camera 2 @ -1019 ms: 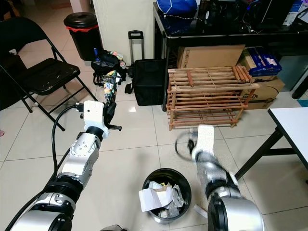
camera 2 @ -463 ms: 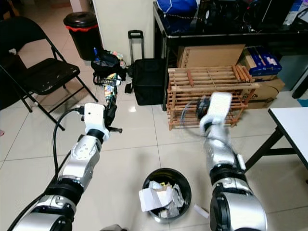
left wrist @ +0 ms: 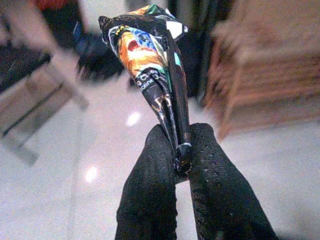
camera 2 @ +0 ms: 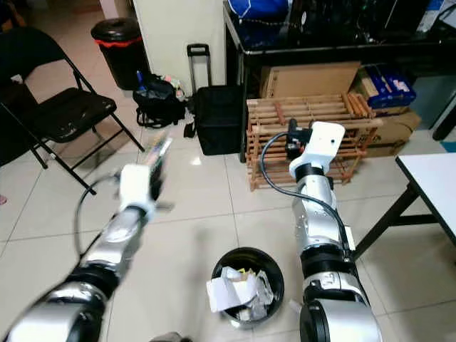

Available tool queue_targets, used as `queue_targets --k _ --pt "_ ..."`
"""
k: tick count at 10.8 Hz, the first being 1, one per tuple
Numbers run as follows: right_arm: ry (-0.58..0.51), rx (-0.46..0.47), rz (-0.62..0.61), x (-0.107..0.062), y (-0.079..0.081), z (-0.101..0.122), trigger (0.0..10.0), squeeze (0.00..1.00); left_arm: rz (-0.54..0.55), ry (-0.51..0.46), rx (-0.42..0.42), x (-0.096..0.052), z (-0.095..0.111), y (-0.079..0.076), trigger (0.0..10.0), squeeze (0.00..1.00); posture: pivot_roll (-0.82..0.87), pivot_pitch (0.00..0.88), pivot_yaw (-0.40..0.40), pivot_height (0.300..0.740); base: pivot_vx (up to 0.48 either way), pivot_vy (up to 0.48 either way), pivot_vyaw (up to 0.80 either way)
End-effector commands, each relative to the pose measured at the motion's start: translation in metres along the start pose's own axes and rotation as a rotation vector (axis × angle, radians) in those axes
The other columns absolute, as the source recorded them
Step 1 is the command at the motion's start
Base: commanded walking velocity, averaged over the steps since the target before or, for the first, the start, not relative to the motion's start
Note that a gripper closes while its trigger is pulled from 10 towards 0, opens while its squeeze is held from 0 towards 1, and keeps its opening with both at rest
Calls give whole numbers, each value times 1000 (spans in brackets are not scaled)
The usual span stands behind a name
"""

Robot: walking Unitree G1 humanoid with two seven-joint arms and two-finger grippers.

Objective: Picking trash to rubbish bin

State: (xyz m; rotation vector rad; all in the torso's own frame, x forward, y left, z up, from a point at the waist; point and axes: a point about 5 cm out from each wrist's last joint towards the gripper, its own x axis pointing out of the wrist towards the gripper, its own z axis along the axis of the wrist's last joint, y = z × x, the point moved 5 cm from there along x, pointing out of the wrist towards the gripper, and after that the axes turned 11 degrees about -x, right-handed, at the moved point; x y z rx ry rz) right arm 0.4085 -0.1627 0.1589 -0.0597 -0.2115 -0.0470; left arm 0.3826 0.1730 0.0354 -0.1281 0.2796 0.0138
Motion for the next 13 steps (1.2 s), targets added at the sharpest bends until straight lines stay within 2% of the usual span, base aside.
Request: queue_targets --k 1,2,3,6,7,8,9,10,11,12,13 --pt "-2 -6 -10 0 -2 3 10000 0 19 44 2 3 -3 -1 10000 0 -18 0 65 740 0 0 0" --pt "0 -11 -12 0 -1 5 10000 0 -10 121 50 5 -14 -11 10000 0 -30 0 73 740 0 0 0" --pt "-10 -14 -4 0 3 9 10000 0 -65 172 94 5 -23 -30 10000 0 -55 0 82 740 0 0 0" --pt "-40 -14 -10 -1 5 18 10000 0 -190 231 135 4 -29 -74 10000 0 -99 0 113 740 0 0 0" --pt "-47 -14 -15 -3 3 22 10000 0 -322 222 204 2 -26 -115 10000 0 -112 0 123 740 0 0 0" --pt "-47 -19 -15 -5 3 22 10000 0 -376 221 230 -2 -26 -134 10000 0 -118 0 126 740 0 0 0" --pt "-45 -26 -15 -7 0 22 10000 0 -475 232 242 -11 -33 -162 10000 0 -133 10 135 740 0 0 0" --pt "-44 -27 -20 -9 -1 22 10000 0 -539 280 218 -21 -45 -175 10000 0 -137 20 137 740 0 0 0" --pt "-40 -26 -23 -10 -1 22 10000 0 -561 369 116 -31 -63 -181 10000 0 -136 23 139 740 0 0 0" --pt "-38 -24 -21 -11 1 23 10000 0 -477 449 -50 -34 -77 -174 10000 0 -137 29 140 740 0 0 0" --pt "-37 -22 -18 -12 2 23 10000 0 -436 470 -74 -35 -83 -166 10000 0 -133 31 141 740 0 0 0"
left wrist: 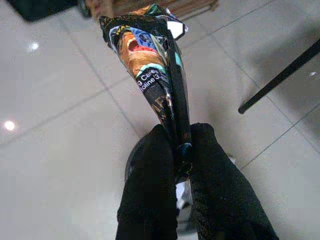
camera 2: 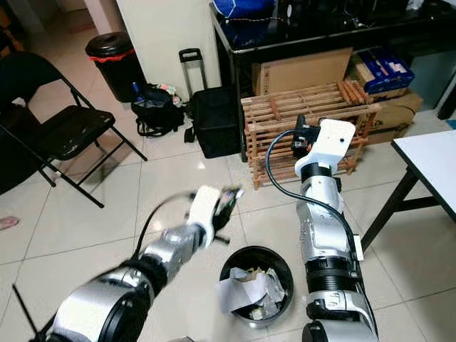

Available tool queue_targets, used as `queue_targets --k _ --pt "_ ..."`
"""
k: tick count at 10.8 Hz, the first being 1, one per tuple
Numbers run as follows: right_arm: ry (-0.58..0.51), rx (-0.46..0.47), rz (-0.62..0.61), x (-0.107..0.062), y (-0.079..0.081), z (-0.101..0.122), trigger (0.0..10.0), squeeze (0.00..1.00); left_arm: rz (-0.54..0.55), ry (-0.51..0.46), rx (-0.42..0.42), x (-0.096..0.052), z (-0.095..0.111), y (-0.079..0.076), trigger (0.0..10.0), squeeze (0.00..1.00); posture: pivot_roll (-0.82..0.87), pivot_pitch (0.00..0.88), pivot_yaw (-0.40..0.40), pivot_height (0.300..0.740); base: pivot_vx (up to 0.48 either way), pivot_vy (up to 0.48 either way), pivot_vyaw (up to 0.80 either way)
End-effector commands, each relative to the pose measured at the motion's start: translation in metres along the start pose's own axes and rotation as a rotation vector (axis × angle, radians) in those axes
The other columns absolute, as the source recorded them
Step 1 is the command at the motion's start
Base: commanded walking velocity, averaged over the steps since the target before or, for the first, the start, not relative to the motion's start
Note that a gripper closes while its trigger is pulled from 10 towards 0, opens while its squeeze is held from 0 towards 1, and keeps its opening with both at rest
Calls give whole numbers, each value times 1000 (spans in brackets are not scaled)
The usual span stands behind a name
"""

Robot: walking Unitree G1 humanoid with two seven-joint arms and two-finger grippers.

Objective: Picking trash to rubbish bin

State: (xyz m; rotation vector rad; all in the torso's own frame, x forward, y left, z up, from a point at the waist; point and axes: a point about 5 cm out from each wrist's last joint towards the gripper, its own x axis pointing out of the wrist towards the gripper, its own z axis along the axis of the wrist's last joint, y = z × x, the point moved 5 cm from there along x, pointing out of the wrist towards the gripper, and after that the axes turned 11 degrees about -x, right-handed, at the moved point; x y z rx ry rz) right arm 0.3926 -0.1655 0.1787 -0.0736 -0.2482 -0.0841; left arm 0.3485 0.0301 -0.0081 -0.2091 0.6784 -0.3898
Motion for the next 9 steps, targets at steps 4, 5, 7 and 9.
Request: queue_targets --k 4,5,7,9 --pt "9 -3 25 -4 8 1 10000 0 -29 113 -81 0 -36 -15 10000 0 -133 38 140 740 0 0 0" --pt "11 -4 22 -4 6 1 10000 0 -55 133 -75 0 -41 -20 10000 0 -135 41 141 740 0 0 0" --pt "13 -5 19 -5 6 1 10000 0 -172 186 -15 -2 -54 -39 10000 0 -139 45 144 740 0 0 0" --pt "16 -4 20 -6 6 1 10000 0 -201 202 0 -2 -59 -45 10000 0 -142 44 145 740 0 0 0"
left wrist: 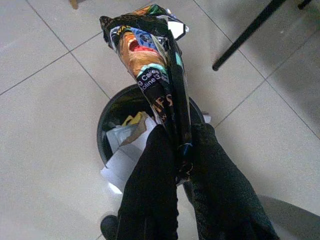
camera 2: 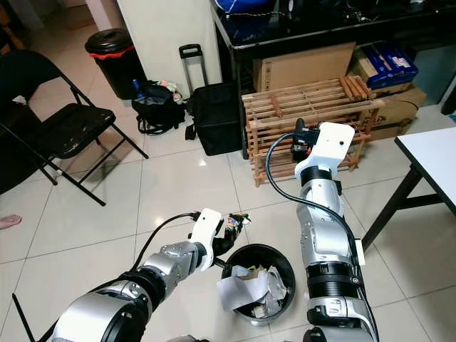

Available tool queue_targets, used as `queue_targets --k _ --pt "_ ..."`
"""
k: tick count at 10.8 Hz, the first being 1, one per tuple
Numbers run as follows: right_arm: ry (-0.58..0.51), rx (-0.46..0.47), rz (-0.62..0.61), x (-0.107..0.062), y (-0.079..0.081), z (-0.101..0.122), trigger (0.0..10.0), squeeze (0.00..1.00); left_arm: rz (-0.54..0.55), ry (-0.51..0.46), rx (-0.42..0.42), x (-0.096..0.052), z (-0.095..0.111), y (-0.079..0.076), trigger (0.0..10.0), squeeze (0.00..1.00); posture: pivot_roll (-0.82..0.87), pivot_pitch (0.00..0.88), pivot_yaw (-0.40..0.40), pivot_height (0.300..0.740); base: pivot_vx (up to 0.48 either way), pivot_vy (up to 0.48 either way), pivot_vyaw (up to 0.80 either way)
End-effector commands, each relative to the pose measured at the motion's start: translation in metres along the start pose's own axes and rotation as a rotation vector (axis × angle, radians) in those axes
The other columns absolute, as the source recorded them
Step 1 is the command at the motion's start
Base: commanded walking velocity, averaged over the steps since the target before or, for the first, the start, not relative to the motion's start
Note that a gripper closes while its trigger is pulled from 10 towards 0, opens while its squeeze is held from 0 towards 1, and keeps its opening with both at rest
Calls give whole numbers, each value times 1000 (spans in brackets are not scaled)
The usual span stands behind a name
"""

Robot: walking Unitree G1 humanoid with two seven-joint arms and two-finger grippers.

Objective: Picking trash to rubbish bin

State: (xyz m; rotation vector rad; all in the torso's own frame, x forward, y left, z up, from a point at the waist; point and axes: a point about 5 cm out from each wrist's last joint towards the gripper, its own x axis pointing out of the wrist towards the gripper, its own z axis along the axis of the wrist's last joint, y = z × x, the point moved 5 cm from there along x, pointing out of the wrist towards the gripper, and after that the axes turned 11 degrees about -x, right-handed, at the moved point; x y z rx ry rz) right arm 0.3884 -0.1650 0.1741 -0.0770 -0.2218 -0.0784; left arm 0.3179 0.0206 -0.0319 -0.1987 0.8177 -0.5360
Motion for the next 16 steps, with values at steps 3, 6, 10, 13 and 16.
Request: queue_targets --k 3,6,10,13,16 --pt "-11 0 11 -2 6 5 10000 0 -106 62 0 9 -24 -37 10000 0 -148 45 150 740 0 0 0" --pt "-4 -1 8 -6 5 3 10000 0 -115 64 15 9 -27 -39 10000 0 -153 59 152 740 0 0 0" --pt "25 -2 6 -19 4 -5 10000 0 -51 18 -21 8 -19 -28 10000 0 -151 97 144 740 0 0 0" --pt "35 -5 1 -24 2 -6 10000 0 -36 -15 -2 7 -4 -24 10000 0 -153 118 149 740 0 0 0" --pt "41 -10 -11 -28 -1 -5 10000 0 -43 -34 15 8 7 -27 10000 380 -160 132 157 740 0 0 0"
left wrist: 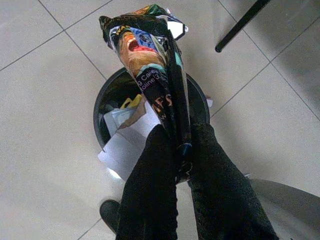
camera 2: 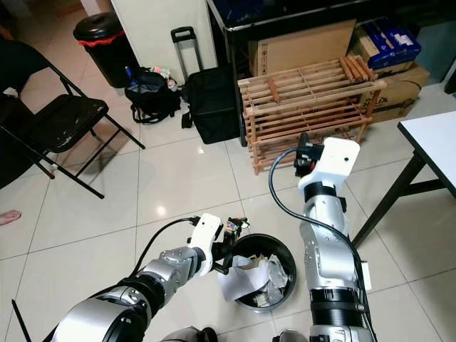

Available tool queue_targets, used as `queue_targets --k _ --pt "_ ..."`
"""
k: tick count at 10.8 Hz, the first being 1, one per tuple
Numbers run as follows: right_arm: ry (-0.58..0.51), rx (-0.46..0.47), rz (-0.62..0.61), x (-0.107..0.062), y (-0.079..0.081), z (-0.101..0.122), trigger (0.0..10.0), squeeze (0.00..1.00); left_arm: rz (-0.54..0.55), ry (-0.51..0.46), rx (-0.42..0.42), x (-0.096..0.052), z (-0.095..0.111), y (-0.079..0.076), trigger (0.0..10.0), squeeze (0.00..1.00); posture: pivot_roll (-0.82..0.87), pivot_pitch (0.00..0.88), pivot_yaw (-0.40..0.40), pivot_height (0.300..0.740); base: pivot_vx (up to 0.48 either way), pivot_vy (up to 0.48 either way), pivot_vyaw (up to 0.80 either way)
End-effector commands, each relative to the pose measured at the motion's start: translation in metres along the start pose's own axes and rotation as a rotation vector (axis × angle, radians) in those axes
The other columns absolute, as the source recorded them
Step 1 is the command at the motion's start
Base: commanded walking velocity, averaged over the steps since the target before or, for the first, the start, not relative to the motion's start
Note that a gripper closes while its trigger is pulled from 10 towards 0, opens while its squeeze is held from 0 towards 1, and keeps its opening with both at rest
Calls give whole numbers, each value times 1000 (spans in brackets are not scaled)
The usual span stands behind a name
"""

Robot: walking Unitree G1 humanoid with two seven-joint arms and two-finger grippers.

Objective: Picking trash to rubbish bin

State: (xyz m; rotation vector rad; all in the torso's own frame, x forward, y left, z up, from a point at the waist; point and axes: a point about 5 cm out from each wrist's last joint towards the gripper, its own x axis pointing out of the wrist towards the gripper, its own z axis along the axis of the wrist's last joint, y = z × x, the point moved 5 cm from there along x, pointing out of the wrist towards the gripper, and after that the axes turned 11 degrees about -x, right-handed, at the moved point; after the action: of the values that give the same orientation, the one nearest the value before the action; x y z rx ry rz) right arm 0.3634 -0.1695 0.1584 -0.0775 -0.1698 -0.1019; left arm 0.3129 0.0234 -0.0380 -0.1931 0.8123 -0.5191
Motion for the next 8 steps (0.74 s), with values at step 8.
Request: queue_targets --k 8 --pt "5 -7 6 0 3 4 10000 0 -57 -40 31 8 16 -31 10000 1000 -150 128 153 740 0 0 0"
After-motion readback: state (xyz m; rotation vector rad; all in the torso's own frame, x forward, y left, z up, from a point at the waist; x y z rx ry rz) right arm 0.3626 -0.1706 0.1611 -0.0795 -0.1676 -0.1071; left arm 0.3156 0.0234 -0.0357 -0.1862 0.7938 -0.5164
